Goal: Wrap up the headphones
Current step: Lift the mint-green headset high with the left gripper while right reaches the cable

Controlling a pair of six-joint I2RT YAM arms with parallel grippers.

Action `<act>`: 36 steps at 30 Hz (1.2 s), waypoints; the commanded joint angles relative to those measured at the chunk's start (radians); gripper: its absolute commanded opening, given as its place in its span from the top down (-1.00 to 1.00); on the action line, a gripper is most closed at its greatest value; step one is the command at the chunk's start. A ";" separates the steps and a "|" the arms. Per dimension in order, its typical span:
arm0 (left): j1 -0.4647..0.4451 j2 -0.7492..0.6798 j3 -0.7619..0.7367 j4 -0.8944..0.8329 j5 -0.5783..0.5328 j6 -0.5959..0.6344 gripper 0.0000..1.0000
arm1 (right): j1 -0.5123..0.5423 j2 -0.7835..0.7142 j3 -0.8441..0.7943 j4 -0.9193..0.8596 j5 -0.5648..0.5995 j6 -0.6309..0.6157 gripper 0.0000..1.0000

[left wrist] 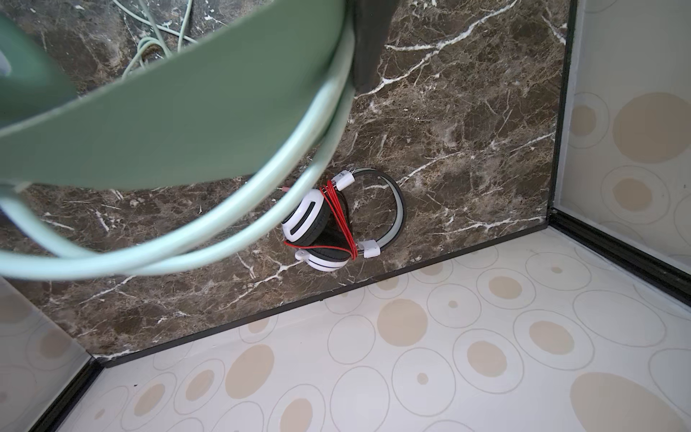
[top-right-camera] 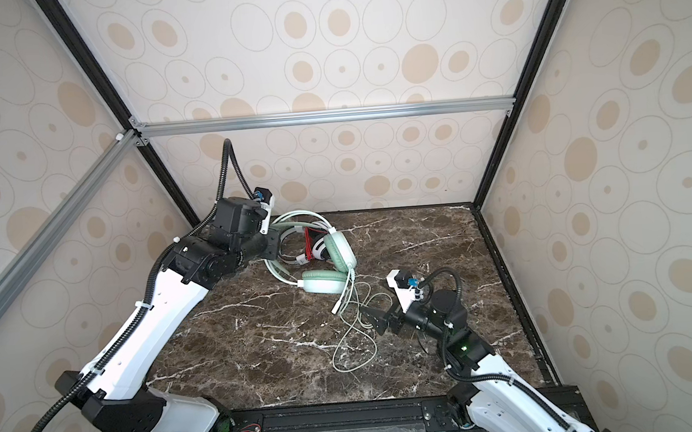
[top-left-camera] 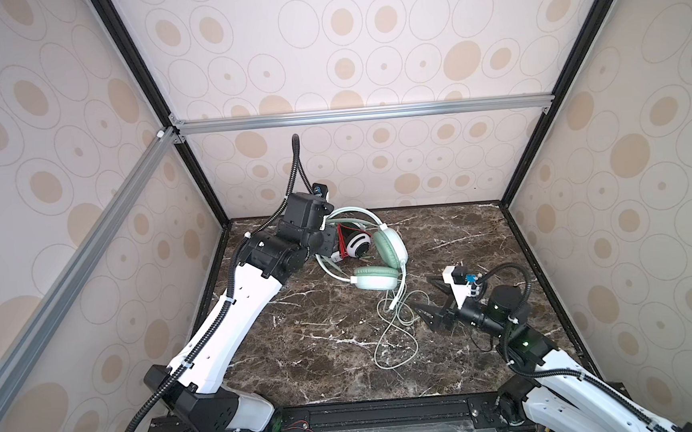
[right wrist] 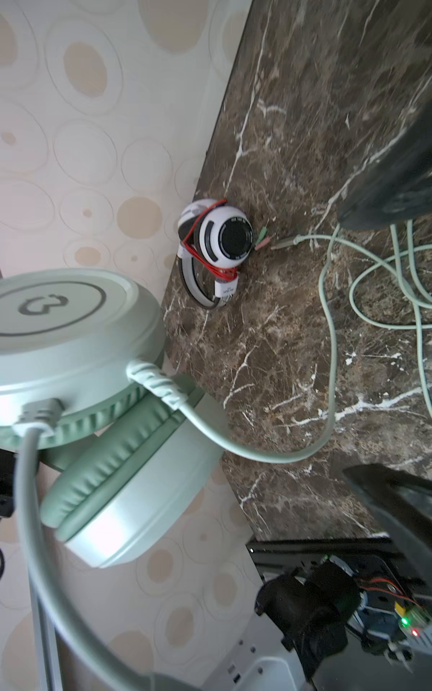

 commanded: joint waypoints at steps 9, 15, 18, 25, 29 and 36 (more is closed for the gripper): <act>0.002 0.037 0.203 -0.026 0.066 -0.001 1.00 | 0.005 0.061 0.035 0.151 -0.217 0.023 -0.99; 0.002 0.042 0.259 -0.011 0.116 -0.019 1.00 | 0.011 0.164 0.057 0.232 -0.244 0.012 -0.99; 0.002 0.045 0.278 0.003 0.141 -0.027 1.00 | 0.018 0.229 0.077 0.261 -0.238 -0.003 -0.99; 0.002 0.044 0.307 0.018 0.187 -0.049 1.00 | 0.025 0.371 0.106 0.394 -0.162 -0.018 -0.99; 0.002 0.042 0.324 0.017 0.181 -0.057 1.00 | 0.029 0.463 0.140 0.453 -0.195 -0.001 -1.00; 0.003 0.040 0.337 0.013 0.183 -0.067 1.00 | 0.035 0.555 0.155 0.522 -0.229 0.024 -1.00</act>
